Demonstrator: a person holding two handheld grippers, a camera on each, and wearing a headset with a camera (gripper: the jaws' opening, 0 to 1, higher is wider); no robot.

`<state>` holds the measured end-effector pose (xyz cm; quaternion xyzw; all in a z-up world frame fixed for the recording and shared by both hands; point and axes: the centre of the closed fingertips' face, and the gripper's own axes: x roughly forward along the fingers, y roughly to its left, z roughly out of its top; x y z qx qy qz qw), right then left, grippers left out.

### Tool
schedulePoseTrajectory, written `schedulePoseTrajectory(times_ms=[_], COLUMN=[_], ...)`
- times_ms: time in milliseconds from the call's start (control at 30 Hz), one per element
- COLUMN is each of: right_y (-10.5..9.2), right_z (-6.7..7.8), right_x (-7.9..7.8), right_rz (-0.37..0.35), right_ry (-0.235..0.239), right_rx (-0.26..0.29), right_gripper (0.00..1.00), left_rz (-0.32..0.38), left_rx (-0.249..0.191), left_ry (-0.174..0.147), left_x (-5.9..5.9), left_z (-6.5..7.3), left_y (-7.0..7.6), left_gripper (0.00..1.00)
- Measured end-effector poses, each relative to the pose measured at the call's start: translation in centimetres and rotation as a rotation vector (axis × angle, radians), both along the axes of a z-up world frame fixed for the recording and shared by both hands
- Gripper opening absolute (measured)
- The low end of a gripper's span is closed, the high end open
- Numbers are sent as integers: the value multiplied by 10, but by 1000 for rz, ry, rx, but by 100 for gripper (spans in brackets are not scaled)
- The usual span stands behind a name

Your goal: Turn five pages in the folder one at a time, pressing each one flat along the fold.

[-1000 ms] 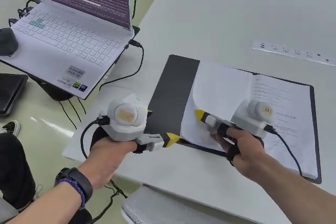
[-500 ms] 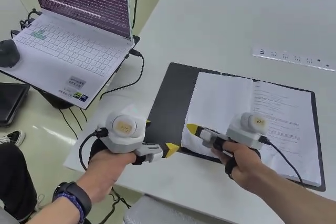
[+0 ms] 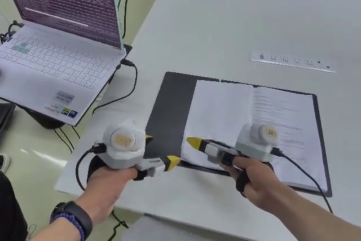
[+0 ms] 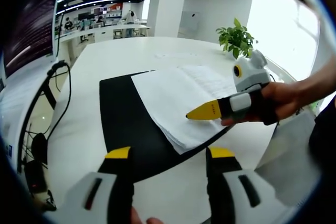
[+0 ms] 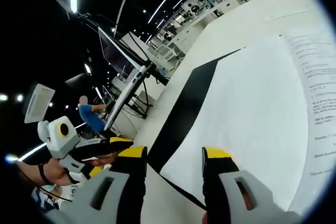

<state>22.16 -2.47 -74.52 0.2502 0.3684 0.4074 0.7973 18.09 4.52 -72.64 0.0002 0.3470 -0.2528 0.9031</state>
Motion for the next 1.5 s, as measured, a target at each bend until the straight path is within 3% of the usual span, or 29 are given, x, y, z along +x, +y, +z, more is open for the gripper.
schedulePoseTrajectory(times_ms=[133, 367, 567, 733, 967, 1100, 1233, 1267, 1367, 1433, 1500], right_y=[-15, -43, -67, -89, -111, -117, -119, -119, -117, -115, -112], right_z=[8, 17, 14, 15, 15, 13, 9, 8, 7, 6, 4], right_x=[-3, -5, -8, -5, 0, -1, -2, -2, -3, -3, -3], right_rz=[-9, -39, -38, -82, -144, -167, -162, -160, -160, -153, -134], right_ry=[-30, -59, -75, -70, -64, -50, -45, -46, -38, -37, -45], right_rx=[-2, 14, -25, -22, -17, -12, -19, -23, -18, -22, -35], right_gripper=[39, 34, 34, 32, 29, 28, 24, 23, 23, 23, 23], left_rz=[-3, -31, -46, -51, -92, -104, -97, -100, -123, -122, -118], left_rx=[-12, 4, -13, -31, -10, -2, -9, 4, 96, 75, 70], left_ry=[-4, 25, 25, 37, 51, 67, 115, 122, 156, 130, 142], left_x=[5, 14, 25, 34, 39, 40, 35, 34, 25, 27, 27], left_z=[2, -8, -8, -15, -26, -37, -48, -51, -67, -64, -64], left_y=[-6, -17, -30, -41, -55, -59, -62, -61, -54, -56, -55], left_gripper=[47, 45, 41, 28, 15, 8, 5, 4, 0, 0, 0])
